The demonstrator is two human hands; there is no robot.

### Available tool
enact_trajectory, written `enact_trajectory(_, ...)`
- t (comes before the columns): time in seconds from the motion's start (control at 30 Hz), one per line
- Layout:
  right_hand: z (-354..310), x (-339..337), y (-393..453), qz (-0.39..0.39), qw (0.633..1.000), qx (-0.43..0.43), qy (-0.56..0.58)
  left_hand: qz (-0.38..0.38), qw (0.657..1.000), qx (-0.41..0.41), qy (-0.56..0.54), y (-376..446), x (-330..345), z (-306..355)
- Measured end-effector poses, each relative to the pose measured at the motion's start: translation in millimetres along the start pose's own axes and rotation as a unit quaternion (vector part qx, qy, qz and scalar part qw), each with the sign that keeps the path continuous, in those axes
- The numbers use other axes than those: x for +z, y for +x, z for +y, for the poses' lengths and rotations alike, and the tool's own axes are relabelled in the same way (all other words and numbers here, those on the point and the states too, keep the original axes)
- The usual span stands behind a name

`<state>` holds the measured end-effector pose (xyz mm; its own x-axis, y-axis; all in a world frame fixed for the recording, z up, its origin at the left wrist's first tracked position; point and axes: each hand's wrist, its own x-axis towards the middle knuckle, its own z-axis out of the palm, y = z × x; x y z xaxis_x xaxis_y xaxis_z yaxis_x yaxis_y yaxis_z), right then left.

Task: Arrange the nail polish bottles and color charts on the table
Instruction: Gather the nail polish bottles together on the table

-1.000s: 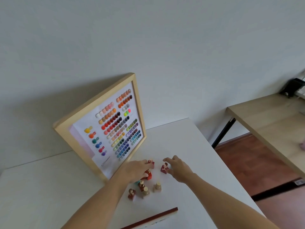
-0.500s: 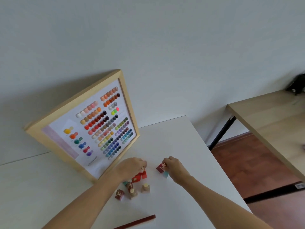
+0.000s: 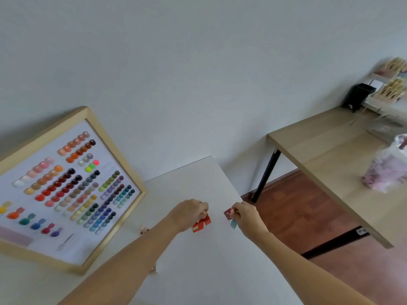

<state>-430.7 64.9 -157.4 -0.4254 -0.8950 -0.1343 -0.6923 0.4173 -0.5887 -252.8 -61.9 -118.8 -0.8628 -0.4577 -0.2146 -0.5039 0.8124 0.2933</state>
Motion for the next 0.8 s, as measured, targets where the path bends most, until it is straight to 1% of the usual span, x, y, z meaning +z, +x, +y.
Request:
enact_trajectory(0.13, 14.4, -6.8, 8.7, 0.015, 1.000, 0.017, -0.004, 0.003, 1.000, 0.005, 0.014, 35.9, 3.3, 24.8)
enact_trajectory(0.27, 21.2, -8.0, 18.2, 0.016, 1.000, 0.015, -0.014, 0.005, 1.000, -0.007, 0.024, 59.4, 5.6, 37.2)
enact_trajectory(0.57, 27.5, -1.9, 30.4, 0.009, 1.000, 0.014, -0.020, -0.002, 0.998, -0.013, 0.061, 82.0, 16.7, 39.5)
enact_trajectory(0.7, 28.1, 0.0, 30.4, 0.019, 1.000, 0.007, -0.002, 0.002, 0.999, -0.008, 0.047, 83.9, 17.5, 37.9)
enact_trajectory(0.8, 26.8, 1.4, 28.6, 0.026, 1.000, 0.002, 0.016, 0.019, 1.000, -0.016, 0.015, 79.7, 21.2, 37.5)
